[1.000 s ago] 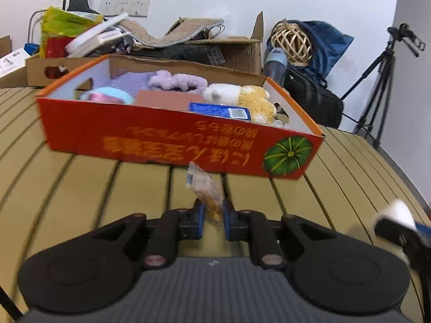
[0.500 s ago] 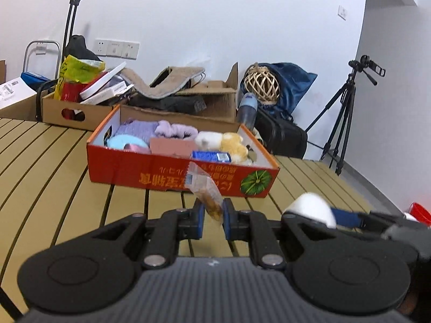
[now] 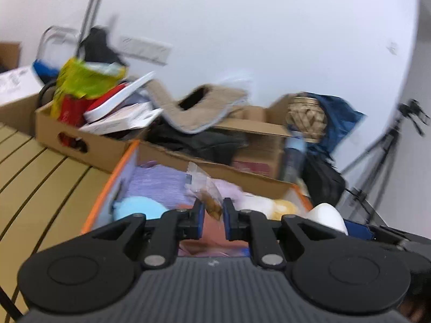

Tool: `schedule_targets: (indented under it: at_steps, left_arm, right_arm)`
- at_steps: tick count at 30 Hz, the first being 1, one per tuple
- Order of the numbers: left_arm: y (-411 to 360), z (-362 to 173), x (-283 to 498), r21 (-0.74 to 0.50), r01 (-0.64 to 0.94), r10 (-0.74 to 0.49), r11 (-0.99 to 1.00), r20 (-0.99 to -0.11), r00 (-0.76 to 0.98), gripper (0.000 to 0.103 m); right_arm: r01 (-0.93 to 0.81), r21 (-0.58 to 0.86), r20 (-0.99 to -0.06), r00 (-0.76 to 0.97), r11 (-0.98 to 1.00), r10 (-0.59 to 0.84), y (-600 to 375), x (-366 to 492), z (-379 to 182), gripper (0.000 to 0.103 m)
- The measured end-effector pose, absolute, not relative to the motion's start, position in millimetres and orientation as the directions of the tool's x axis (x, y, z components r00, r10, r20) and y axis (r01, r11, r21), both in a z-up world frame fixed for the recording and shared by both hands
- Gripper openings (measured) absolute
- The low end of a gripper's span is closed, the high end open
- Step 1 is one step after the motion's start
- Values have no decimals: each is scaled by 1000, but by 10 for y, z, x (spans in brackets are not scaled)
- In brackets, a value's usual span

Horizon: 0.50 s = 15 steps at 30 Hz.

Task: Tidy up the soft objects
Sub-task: 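Carry the white sponge with the right tool while the left tool carries the packet into the box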

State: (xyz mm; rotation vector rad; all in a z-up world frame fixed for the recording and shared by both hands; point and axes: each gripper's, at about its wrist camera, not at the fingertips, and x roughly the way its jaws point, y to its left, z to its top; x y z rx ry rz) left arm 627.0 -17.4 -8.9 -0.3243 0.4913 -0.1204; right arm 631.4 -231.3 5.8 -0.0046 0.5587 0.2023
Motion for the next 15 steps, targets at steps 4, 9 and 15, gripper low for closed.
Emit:
schedule_targets:
  at_steps: [4, 9, 15]
  left_arm:
    - [80, -299, 6490, -321, -18, -153, 947, -500, 852, 15]
    - [262, -481, 6632, -293, -80, -91, 953, -526, 845, 17]
    - [165, -489, 6592, -250, 15, -145, 968, -509, 849, 74]
  right_arm:
    - [-202, 63, -614, 764, 977, 197, -2183, 6927, -193, 57]
    - [-120, 138, -700, 691, 983, 183, -2201, 7373, -472, 59]
    - [-144, 186, -726, 646, 972, 235, -2161, 7450, -582, 79]
